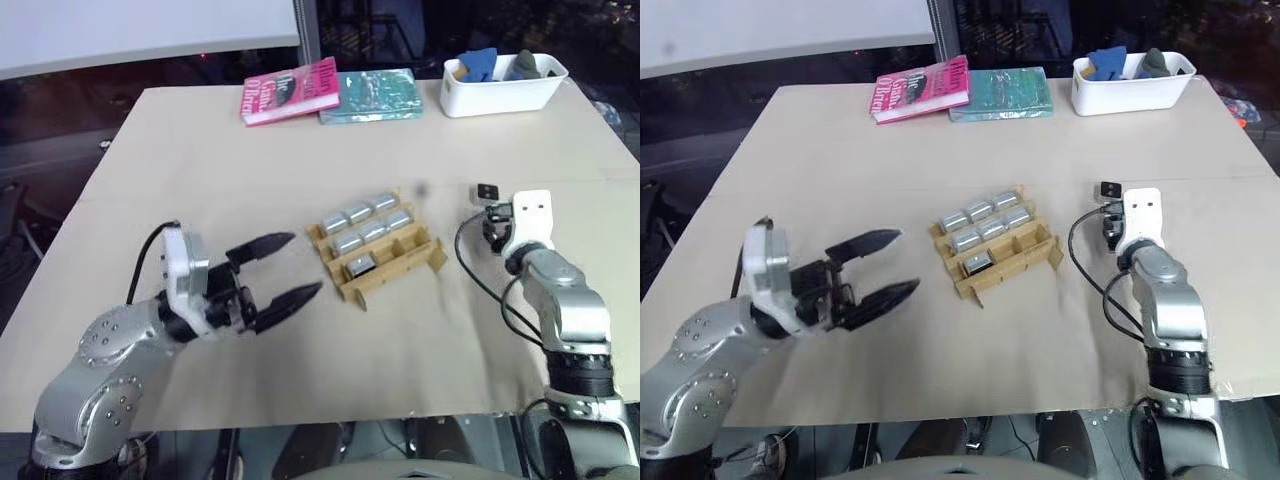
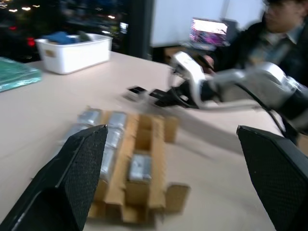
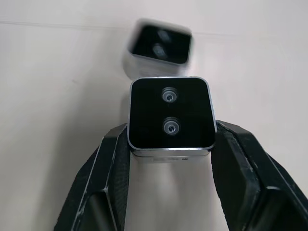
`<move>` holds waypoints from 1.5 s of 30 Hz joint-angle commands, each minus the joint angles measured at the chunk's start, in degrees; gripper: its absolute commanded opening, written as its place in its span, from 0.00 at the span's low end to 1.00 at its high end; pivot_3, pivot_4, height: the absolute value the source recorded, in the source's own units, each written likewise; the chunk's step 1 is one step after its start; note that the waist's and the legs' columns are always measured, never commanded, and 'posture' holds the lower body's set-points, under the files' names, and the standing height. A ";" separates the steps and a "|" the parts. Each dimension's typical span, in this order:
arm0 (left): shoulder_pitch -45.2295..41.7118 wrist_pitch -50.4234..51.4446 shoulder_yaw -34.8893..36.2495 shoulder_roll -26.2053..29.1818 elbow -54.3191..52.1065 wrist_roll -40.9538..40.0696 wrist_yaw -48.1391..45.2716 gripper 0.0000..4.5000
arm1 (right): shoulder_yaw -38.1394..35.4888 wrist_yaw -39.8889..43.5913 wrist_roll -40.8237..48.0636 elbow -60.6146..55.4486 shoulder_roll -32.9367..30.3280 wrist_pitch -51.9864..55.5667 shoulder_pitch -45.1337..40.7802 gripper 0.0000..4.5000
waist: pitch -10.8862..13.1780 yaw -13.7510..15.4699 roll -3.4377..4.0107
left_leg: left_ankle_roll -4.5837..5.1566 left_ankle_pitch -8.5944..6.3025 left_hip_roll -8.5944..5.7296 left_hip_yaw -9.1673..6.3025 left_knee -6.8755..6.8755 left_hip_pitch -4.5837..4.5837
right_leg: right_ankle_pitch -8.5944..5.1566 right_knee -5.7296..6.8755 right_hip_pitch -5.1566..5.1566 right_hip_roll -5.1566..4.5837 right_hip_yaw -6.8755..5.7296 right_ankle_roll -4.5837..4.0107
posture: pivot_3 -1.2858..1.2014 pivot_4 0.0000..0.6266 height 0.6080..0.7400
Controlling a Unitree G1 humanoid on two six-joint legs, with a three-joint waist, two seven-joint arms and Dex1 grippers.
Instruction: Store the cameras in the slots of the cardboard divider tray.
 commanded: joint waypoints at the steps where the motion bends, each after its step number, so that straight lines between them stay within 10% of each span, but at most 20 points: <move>1: -6.92 12.28 0.87 3.31 -0.46 -11.80 13.47 1.00 | 0.94 12.86 4.47 -13.00 -5.87 -10.76 4.19 0.41 | -0.01 -0.15 -0.01 | 0.00 0.00 0.01 0.00 0.01 -0.01 | 0.00 0.01 -0.01 -0.01 0.01 0.01 | 0.52 0.24 1.00; 12: -31.53 28.10 -9.86 -0.56 15.80 -43.29 36.53 1.00 | 8.28 28.90 8.36 -26.24 -14.46 -21.89 2.88 0.41 | 0.00 -0.09 -0.07 | -0.01 -0.01 0.03 0.02 0.52 0.00 | 0.11 0.19 0.07 0.03 -0.01 0.18 | 0.52 0.24 1.00; 24: -39.56 32.15 -13.77 -6.12 23.44 -46.38 38.46 1.00 | 11.98 28.19 9.85 -32.36 -13.18 -16.78 -1.74 0.41 | -0.01 -0.04 -0.09 | -0.01 0.00 0.02 0.00 0.55 -0.09 | 0.11 0.22 0.05 0.01 0.11 0.19 | 0.52 0.24 1.00; 33: -41.46 35.19 -13.50 -6.48 25.67 -46.29 35.96 0.17 | 12.28 26.64 9.22 -33.48 -12.91 -14.97 -1.69 0.41 | -0.01 0.07 -0.09 | -0.01 0.00 0.01 0.00 0.59 -0.09 | 0.11 0.26 0.05 0.01 0.11 0.19 | 0.52 0.24 1.00; 40: -44.16 33.76 -13.19 -7.41 26.33 -38.97 32.69 0.16 | 11.19 26.12 9.51 -34.25 -13.82 -12.48 0.66 0.97 | -0.01 0.18 -0.10 | -0.01 0.00 0.01 -0.01 0.59 -0.09 | 0.11 0.27 0.05 0.01 0.12 0.19 | 0.52 0.24 1.00; 45: -49.82 33.22 -18.09 -6.71 29.39 -23.51 25.71 0.16 | 2.53 26.33 14.62 -38.46 -16.41 -6.75 9.85 0.97 | -0.02 1.31 -0.12 | -0.01 0.00 -0.02 0.02 0.60 -0.10 | 0.11 0.26 0.05 0.01 0.09 0.19 | 0.52 0.24 1.00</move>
